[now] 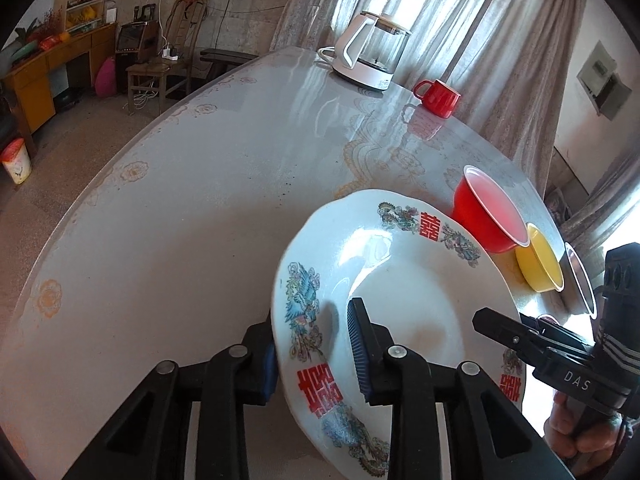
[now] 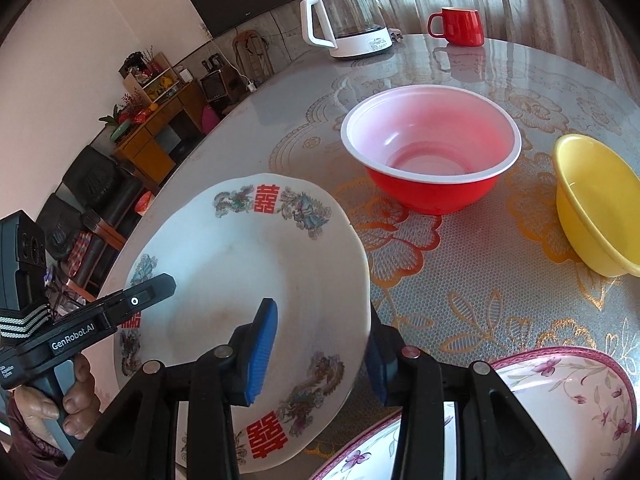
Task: Organize plates and bowls
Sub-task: 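Lift the double-happiness plate with both tools over the purple-floral plate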
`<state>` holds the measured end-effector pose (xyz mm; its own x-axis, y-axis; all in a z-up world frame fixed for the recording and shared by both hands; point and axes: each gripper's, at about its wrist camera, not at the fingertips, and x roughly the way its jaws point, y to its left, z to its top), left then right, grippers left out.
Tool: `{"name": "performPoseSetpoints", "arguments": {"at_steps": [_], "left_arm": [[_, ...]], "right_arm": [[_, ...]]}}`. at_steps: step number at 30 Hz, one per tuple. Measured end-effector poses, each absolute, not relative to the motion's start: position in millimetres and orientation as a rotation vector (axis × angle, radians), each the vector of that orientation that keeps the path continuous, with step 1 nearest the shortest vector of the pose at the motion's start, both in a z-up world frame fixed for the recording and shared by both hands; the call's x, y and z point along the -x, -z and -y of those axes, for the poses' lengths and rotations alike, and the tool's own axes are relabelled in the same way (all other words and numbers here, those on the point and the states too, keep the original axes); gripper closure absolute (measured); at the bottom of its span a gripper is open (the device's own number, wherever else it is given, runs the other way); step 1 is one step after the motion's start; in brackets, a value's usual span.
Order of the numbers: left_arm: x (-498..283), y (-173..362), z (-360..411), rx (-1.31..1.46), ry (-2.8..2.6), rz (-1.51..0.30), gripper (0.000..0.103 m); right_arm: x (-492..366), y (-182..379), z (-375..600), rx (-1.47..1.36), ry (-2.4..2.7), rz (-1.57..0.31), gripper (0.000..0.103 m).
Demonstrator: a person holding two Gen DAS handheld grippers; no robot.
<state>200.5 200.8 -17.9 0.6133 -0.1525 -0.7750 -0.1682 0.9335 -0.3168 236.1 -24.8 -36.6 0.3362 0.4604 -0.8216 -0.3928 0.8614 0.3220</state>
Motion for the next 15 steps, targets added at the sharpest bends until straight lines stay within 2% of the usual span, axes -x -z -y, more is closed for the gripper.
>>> {"name": "performPoseSetpoints", "arguments": {"at_steps": [6, 9, 10, 11, 15], "left_arm": [[-208, 23, -205, 0.414, 0.007, -0.957, 0.074], [-211, 23, -204, 0.411, -0.009, -0.941, 0.075], [-210, 23, -202, 0.398, -0.015, -0.941, 0.075], [-208, 22, -199, 0.381, -0.018, -0.94, 0.075], [-198, 18, -196, 0.352, -0.009, -0.911, 0.075]], "right_arm": [[-241, 37, 23, -0.048, -0.551, -1.101, 0.061], [-239, 37, 9, 0.049, -0.557, -1.107, 0.048], [-239, 37, 7, 0.076, -0.551, -1.109, 0.047], [-239, 36, 7, 0.077, -0.549, -1.107, 0.047], [-238, 30, 16, 0.064, -0.523, -1.076, 0.061]]}}
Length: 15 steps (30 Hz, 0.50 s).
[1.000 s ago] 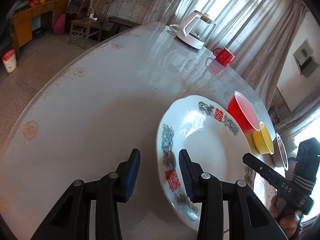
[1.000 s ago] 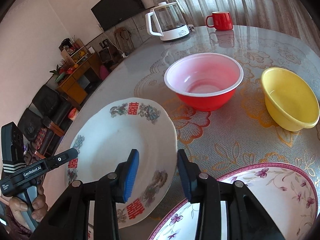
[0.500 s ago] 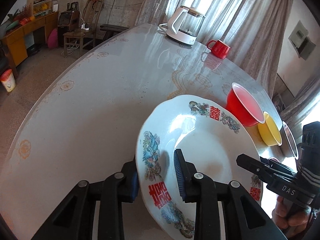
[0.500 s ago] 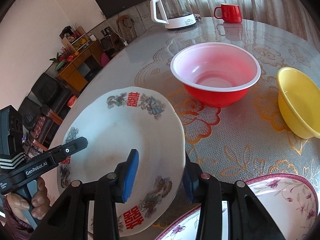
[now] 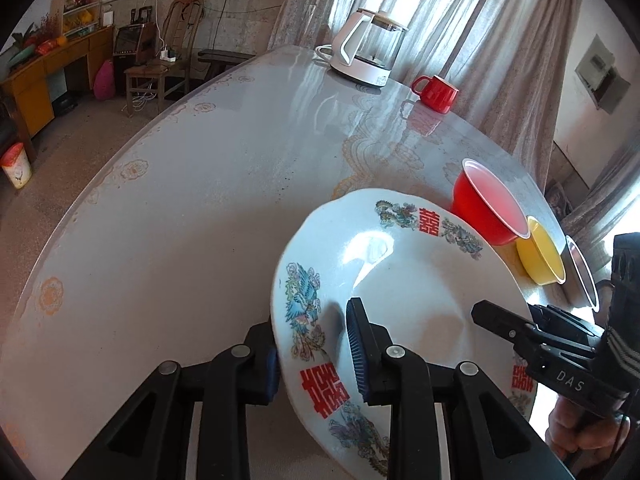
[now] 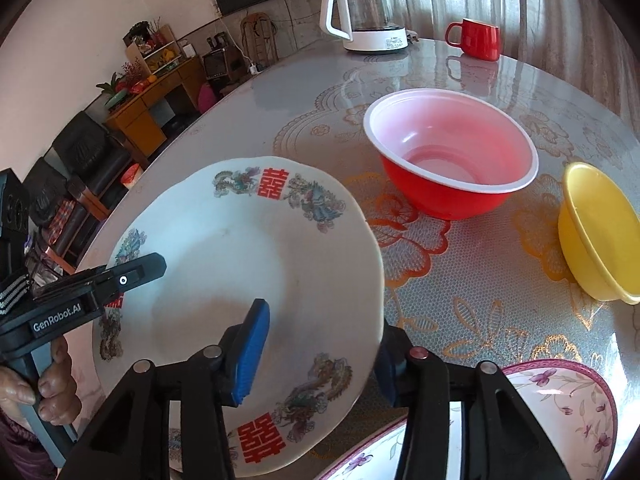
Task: Organize plates and bowls
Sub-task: 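Lift the double-happiness plate with both tools over the purple-floral plate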
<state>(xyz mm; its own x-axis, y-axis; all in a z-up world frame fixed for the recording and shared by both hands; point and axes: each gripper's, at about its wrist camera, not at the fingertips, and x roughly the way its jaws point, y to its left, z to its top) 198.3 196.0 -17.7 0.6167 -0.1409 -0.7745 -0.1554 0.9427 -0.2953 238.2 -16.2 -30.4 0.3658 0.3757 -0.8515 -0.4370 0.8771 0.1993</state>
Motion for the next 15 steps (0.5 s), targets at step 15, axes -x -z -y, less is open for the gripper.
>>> {"name": "performPoseSetpoints", "arguments": {"at_steps": [15], "left_arm": [[-177, -3, -188, 0.305, 0.053, -0.823, 0.075]], "right_arm": [[-211, 8, 14, 0.073, -0.571, -0.95, 0.066]]}}
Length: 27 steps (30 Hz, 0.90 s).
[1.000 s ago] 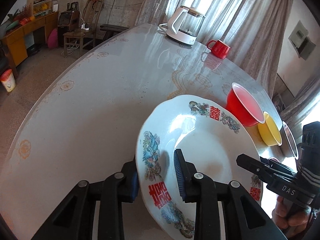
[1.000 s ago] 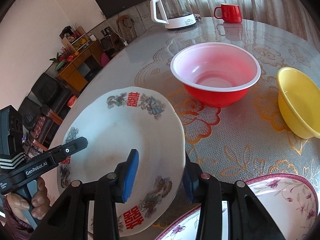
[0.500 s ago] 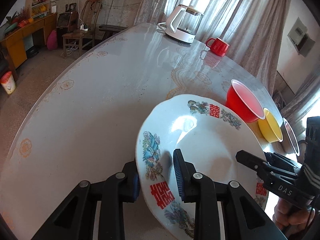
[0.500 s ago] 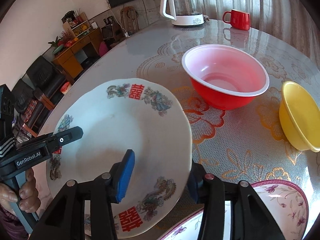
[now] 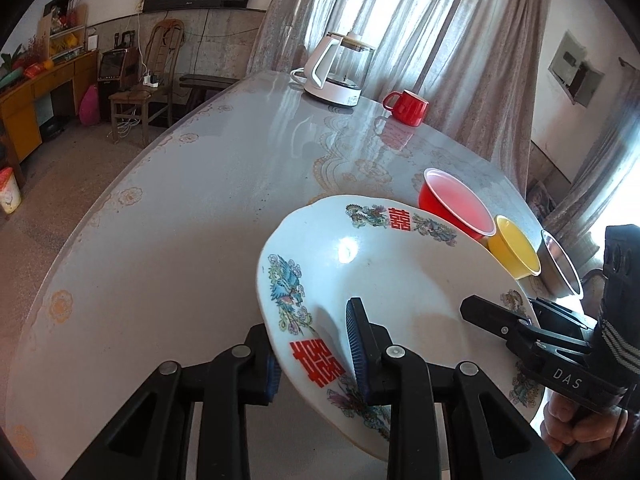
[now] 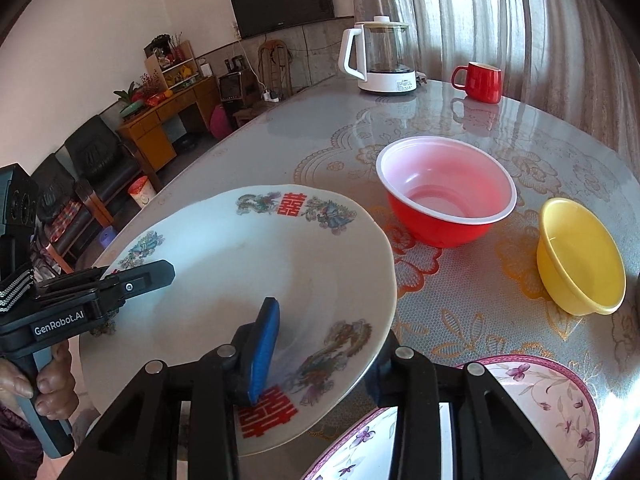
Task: Organize plates and bowls
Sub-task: 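Lift the double-happiness plate with both tools over the purple-floral plate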
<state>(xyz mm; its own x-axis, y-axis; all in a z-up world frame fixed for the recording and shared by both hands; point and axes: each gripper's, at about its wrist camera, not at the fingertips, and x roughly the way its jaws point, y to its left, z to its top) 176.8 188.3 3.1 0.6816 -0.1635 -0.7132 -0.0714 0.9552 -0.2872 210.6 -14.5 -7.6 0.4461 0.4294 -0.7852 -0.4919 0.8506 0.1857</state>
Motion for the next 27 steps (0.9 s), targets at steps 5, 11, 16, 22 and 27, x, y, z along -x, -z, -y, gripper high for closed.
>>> {"name": "performPoseSetpoints", "arguments": {"at_steps": [5, 11, 16, 22, 27], "left_arm": [[-164, -17, -185, 0.305, 0.067, -0.771, 0.075], [-152, -33, -173, 0.282, 0.095, -0.719, 0.074], [-147, -42, -159, 0.262, 0.125, -0.698, 0.073], [-135, -50, -136, 0.254, 0.172, -0.684, 0.073], [-124, -53, -113, 0.243, 0.221, -0.69, 0.073]], "right_arm": [[-207, -2, 23, -0.007, -0.591, -0.921, 0.066], [-195, -17, 33, -0.035, -0.58, -0.865, 0.066], [-184, -26, 46, -0.061, -0.559, -0.829, 0.066], [-165, -36, 69, -0.096, -0.517, -0.787, 0.066], [-144, -43, 94, -0.135, -0.472, -0.758, 0.066]]}}
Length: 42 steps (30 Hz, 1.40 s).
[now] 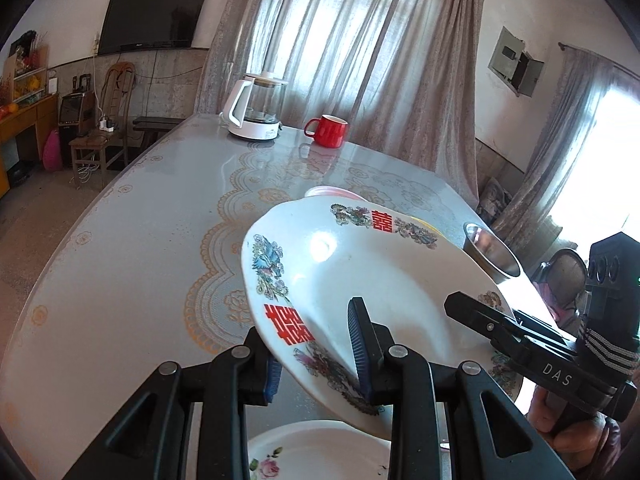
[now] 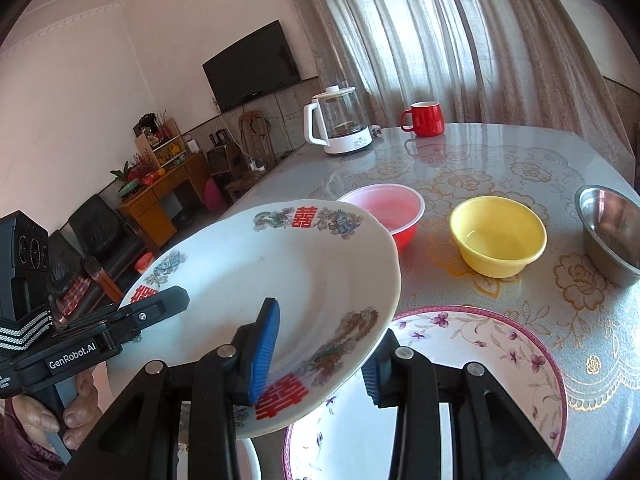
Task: Organize plates and bowls
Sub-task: 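Lift the double-happiness plate with both tools over the purple-floral plate, then lower the double-happiness plate onto the purple-floral plate with both tools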
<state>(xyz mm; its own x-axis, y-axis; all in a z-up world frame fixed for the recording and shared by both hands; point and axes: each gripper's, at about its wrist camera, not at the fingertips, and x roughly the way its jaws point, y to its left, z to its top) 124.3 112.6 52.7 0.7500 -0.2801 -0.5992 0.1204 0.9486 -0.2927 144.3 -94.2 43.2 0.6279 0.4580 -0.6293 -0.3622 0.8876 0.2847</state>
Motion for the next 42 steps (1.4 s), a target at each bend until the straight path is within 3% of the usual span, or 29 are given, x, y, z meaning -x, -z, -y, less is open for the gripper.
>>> {"name": "performPoseSetpoints", "arguments": {"at_steps": [23, 42], "left_arm": [[-107, -22, -16, 0.191, 0.357, -0.839, 0.073], [-114, -4, -6, 0.18, 0.36, -0.917, 0.07]], "right_arm": [[-89, -16, 187, -0.243, -0.265, -0.799, 0.066], [-84, 4, 205, -0.236, -0.203, -0.855, 0.066]]}}
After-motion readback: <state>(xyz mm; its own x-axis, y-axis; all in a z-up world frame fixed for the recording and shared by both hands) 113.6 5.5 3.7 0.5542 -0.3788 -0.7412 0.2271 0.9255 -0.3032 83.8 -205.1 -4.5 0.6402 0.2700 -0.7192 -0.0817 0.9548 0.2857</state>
